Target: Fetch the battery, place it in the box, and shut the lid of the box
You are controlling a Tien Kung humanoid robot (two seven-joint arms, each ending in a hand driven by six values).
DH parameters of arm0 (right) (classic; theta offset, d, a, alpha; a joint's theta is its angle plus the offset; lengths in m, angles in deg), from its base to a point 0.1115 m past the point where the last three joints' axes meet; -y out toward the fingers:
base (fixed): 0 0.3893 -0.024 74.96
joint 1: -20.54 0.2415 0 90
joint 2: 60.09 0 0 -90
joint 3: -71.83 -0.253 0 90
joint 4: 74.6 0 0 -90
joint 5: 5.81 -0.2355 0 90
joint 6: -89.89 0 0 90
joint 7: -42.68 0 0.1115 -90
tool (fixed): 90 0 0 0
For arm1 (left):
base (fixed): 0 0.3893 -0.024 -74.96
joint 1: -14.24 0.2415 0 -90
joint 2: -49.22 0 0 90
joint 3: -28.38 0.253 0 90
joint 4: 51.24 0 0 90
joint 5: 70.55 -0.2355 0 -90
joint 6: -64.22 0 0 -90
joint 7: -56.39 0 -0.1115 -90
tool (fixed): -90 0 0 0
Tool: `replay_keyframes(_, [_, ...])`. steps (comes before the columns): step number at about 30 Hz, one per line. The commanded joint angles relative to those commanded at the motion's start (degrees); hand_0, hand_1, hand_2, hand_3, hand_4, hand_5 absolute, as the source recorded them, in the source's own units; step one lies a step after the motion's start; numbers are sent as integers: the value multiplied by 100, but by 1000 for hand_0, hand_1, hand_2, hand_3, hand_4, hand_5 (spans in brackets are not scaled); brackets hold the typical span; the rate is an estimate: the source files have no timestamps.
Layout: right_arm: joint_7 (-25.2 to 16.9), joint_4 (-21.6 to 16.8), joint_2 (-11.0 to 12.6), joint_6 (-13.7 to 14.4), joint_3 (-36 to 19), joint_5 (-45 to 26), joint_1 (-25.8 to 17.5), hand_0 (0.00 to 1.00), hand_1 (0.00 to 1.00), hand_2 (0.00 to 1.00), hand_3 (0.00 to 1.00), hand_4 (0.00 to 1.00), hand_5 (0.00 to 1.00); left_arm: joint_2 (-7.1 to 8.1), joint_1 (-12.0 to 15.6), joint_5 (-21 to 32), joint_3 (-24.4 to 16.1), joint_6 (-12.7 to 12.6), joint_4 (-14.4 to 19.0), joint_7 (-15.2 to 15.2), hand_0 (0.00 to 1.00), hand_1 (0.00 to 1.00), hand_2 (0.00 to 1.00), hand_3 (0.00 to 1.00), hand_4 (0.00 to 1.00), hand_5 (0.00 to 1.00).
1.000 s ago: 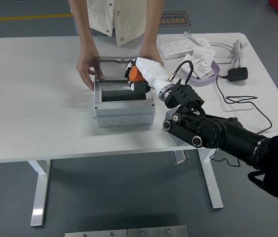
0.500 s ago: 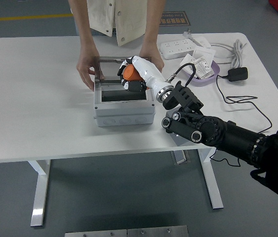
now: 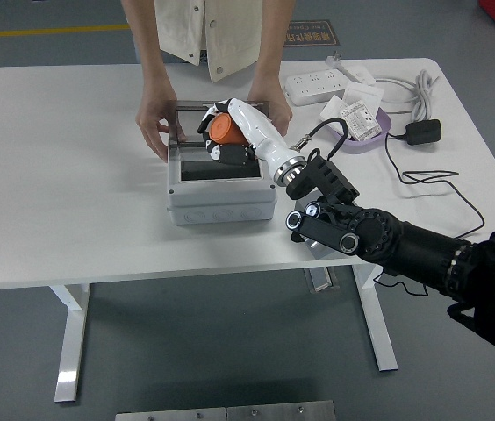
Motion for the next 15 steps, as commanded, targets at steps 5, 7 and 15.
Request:
replay_keyframes(5, [437, 66, 0, 14, 223, 590, 36, 233, 195, 236, 235, 2, 2, 0, -12, -43, -13, -9, 0, -1, 574, 639, 607, 592, 655, 2])
replay_keyframes(7, [627, 95, 0, -22, 280, 839, 67, 233, 195, 236, 235, 2, 2, 0, -11, -55, -13, -11, 0, 1, 574, 639, 607, 592, 655, 2])
replay_keyframes(15, [1036, 181, 0, -147, 473, 1310, 174, 228, 198, 236, 235, 2, 2, 4, -22, -95, -23, -10, 0, 6, 574, 640, 607, 592, 655, 2])
